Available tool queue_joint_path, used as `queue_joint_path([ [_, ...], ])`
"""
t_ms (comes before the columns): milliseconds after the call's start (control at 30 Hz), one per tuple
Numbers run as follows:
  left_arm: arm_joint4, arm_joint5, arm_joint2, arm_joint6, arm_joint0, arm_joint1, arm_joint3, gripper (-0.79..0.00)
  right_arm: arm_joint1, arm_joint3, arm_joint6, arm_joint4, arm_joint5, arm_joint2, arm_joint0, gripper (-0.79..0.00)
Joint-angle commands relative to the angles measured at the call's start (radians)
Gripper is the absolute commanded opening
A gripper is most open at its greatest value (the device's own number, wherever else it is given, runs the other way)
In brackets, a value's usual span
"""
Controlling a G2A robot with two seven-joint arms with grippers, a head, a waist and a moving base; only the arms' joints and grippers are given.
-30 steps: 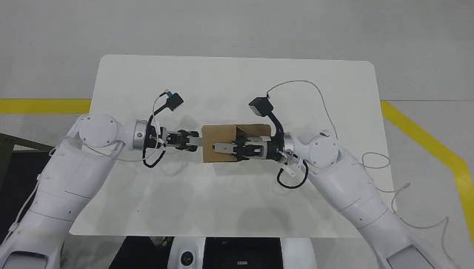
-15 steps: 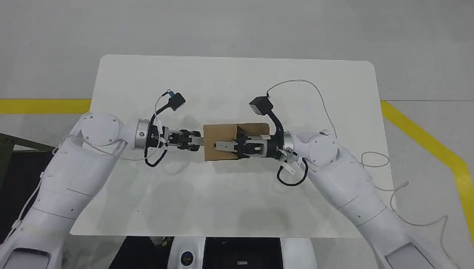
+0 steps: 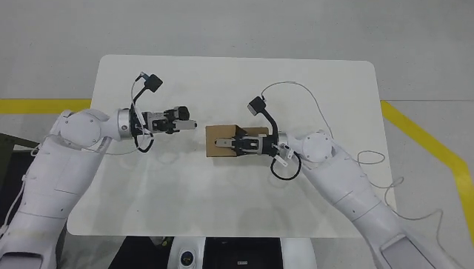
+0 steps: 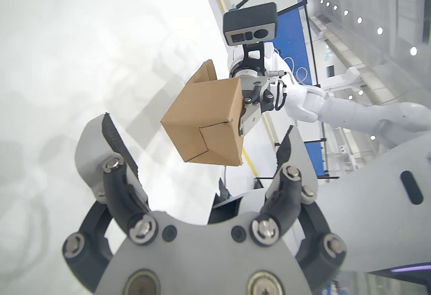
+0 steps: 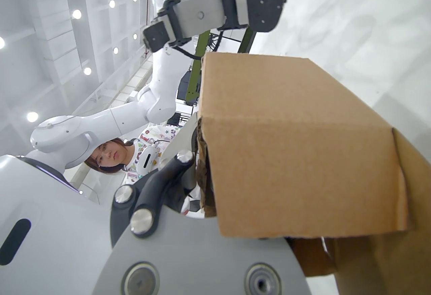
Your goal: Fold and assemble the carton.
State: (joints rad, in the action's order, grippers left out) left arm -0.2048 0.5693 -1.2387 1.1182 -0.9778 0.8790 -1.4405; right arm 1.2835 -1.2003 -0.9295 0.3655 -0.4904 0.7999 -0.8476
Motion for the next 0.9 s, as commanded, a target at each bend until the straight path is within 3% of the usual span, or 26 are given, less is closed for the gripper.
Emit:
queue_joint_path([
  [0,0.052,0.061,-0.013,-0.031,-0.014,-0.003,-0.009,0.000,0.010,0.030,0.013,0.001,0.000,-0.017,0.015,-0.785],
  [300,0.390,0.339,-0.070,-0.206,-0.093,-0.022,-0.050,0.000,0.060,0.176,0.055,0.006,-0.007,-0.081,0.083,-0.776],
  [433,0.548,0.437,-0.069,-0.305,-0.122,-0.034,-0.062,0.000,0.075,0.227,0.059,0.000,-0.002,-0.094,0.105,-0.736],
  [500,0.602,0.443,-0.064,-0.313,-0.133,-0.040,-0.088,0.000,0.081,0.247,0.055,-0.005,0.000,-0.098,0.113,-0.708],
  [533,0.642,0.443,-0.064,-0.312,-0.135,-0.044,-0.113,0.000,0.083,0.257,0.055,-0.010,-0.001,-0.099,0.117,-0.616],
  [567,0.688,0.443,-0.063,-0.321,-0.141,-0.048,-0.140,0.000,0.085,0.265,0.055,-0.011,-0.005,-0.100,0.118,-0.591],
  [633,0.752,0.443,-0.055,-0.364,-0.162,-0.057,-0.174,0.000,0.089,0.277,0.050,-0.009,-0.012,-0.099,0.120,-0.471],
  [800,0.880,0.443,-0.043,-0.512,-0.195,-0.086,-0.216,0.000,0.088,0.280,0.034,-0.015,-0.018,-0.084,0.120,-0.394],
  [867,0.934,0.443,-0.029,-0.576,-0.201,-0.096,-0.217,0.000,0.083,0.266,0.026,-0.031,-0.011,-0.075,0.117,-0.296],
])
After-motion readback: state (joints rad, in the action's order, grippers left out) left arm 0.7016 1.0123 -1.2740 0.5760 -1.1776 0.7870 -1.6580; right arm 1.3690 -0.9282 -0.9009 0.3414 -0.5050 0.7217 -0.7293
